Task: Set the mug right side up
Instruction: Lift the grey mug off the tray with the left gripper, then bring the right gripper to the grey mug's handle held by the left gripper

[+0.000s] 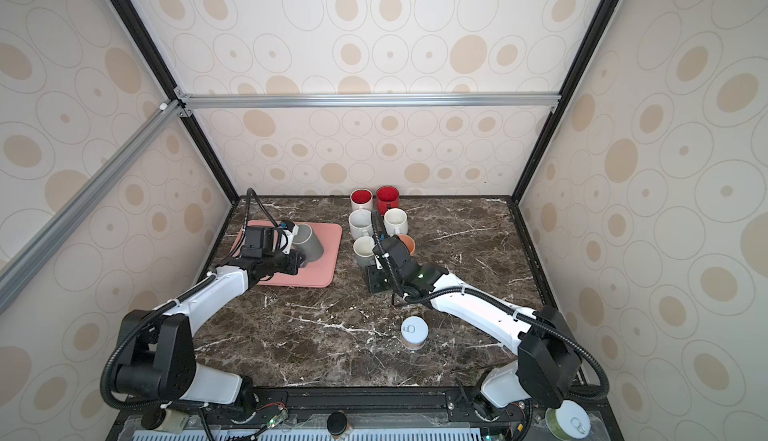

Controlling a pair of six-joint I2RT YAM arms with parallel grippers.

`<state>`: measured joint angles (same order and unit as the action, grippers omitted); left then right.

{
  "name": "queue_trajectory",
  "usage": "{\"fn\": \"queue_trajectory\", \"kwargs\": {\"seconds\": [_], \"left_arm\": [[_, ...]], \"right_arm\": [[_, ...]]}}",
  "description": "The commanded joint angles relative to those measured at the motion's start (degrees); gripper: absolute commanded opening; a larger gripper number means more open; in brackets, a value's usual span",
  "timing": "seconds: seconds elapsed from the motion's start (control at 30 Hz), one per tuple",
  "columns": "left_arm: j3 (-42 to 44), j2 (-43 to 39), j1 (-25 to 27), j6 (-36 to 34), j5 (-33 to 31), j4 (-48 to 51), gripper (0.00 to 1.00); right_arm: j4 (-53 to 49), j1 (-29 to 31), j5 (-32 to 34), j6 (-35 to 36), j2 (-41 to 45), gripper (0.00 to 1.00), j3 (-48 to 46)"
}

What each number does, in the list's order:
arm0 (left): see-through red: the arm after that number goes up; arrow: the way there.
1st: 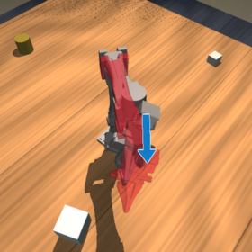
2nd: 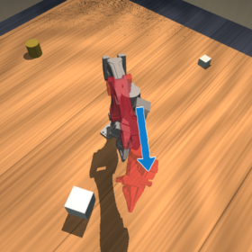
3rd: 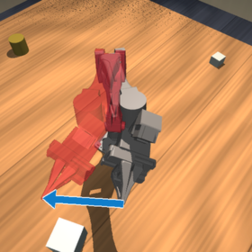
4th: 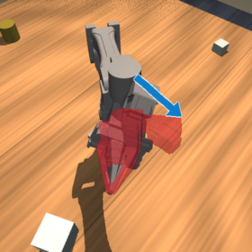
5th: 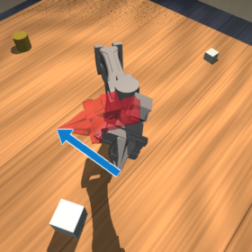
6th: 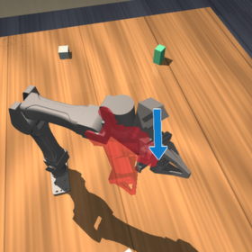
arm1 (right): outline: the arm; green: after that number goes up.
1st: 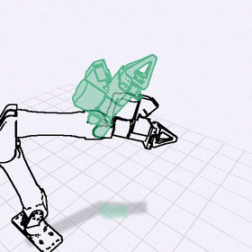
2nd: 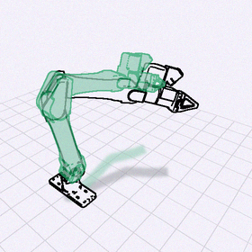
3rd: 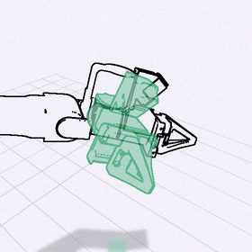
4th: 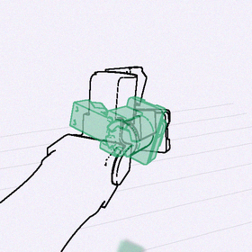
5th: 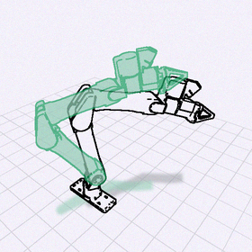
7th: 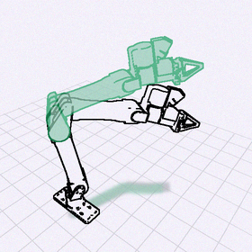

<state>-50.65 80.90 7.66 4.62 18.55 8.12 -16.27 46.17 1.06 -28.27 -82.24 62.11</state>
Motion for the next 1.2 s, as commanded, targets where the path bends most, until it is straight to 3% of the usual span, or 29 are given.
{"fn": "queue_trajectory", "kwargs": {"seconds": [0.0, 0.2, 0.33, 0.57, 0.77, 0.87, 1.17], "left_arm": [[-0.7, -5.1, 0.1, 3.7, 4.0, -12.7, 0.00], [1.2, -10.8, -0.3, 11.7, 16.5, -28.3, 0.00], [1.4, -12.9, -1.0, 20.2, 24.6, -40.4, 0.00], [2.4, -13.4, -1.7, 40.1, 33.1, -65.9, 0.00], [1.3, -10.3, -1.7, 57.3, 37.2, -87.3, 0.00], [-0.1, -8.4, -2.0, 62.7, 39.6, -93.8, 0.00], [-2.3, -2.9, -2.1, 79.5, 38.3, -113.6, 0.00]], "right_arm": [[3.5, 0.3, 1.4, -2.2, 1.2, 0.46, 1.6], [8.8, -0.1, 2.5, -1.1, 4.9, 0.46, 2.0], [18.2, -2.0, -4.2, -2.1, 6.7, 0.46, 1.2], [34.8, -3.4, -15.4, -6.8, 5.7, 0.48, 0.6], [39.6, -3.3, -24.1, -10.1, 2.5, 0.49, 5.7], [43.6, -3.3, -27.4, -10.7, 1.3, 0.49, 7.5], [51.5, -3.3, -34.9, -13.7, -4.1, 0.51, 13.4]]}}
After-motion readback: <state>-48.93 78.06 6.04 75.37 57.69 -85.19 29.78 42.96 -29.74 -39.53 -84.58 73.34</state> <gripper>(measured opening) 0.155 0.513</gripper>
